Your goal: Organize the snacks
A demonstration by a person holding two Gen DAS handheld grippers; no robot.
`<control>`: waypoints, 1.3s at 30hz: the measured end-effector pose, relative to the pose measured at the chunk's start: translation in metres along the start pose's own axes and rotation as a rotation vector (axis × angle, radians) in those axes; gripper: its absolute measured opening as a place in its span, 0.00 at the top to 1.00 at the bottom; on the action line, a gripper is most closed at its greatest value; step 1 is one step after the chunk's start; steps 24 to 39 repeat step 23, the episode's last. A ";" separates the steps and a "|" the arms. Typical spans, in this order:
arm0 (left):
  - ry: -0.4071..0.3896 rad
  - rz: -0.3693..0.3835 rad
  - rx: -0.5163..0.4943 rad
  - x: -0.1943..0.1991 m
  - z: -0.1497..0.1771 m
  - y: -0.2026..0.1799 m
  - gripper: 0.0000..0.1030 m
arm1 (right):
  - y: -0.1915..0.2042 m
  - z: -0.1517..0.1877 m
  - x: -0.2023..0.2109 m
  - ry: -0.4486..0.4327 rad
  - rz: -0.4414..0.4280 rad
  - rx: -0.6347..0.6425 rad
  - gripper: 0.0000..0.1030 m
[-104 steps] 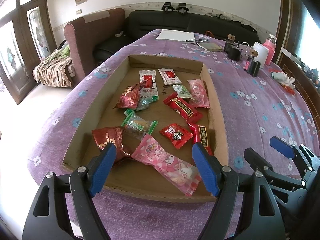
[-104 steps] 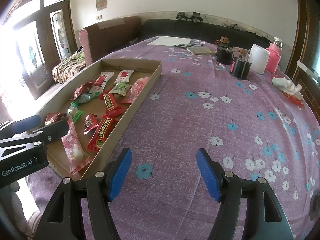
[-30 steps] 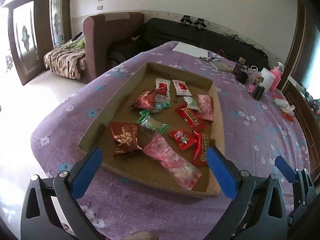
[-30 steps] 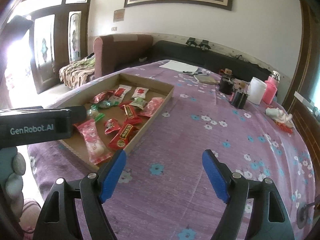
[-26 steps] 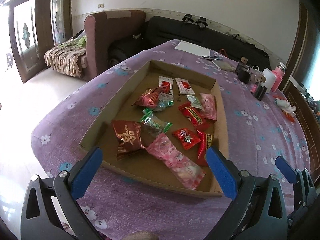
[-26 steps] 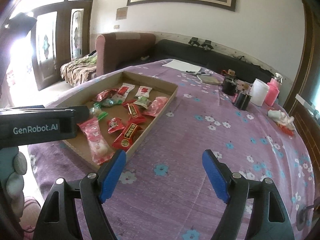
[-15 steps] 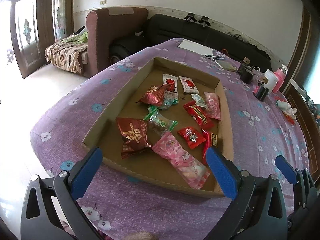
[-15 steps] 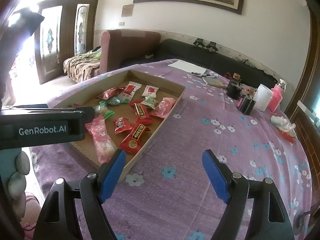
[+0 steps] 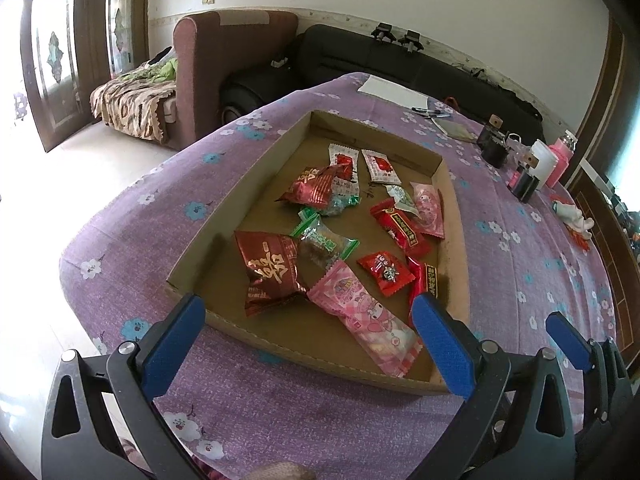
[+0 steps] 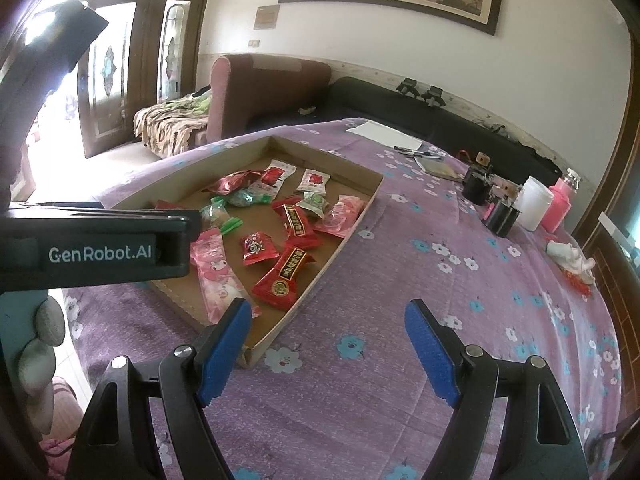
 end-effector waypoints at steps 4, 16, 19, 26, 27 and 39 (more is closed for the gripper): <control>-0.001 0.001 0.006 -0.001 0.000 0.001 0.00 | 0.000 -0.001 -0.003 0.005 -0.003 -0.002 0.21; -0.023 -0.036 0.005 0.004 -0.006 -0.004 0.00 | 0.000 -0.008 -0.004 -0.006 -0.013 0.010 0.21; -0.029 -0.044 -0.002 0.006 -0.007 -0.008 0.00 | -0.003 -0.011 -0.006 -0.006 -0.008 0.012 0.21; -0.031 -0.047 -0.015 0.007 -0.011 -0.018 0.00 | -0.013 -0.011 -0.006 -0.005 -0.018 -0.016 0.21; -0.031 -0.047 -0.015 0.007 -0.011 -0.018 0.00 | -0.013 -0.011 -0.006 -0.005 -0.018 -0.016 0.21; -0.031 -0.047 -0.015 0.007 -0.011 -0.018 0.00 | -0.013 -0.011 -0.006 -0.005 -0.018 -0.016 0.21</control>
Point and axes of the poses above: each gripper's, at about its wrist camera, not at the fingertips, and x roughly against the way its jaws point, y to its left, z to its underside, the point moved 3 cm from there along -x, roughly the way its jaws point, and after that the axes turned 6 degrees about x, right-handed, at the moved point
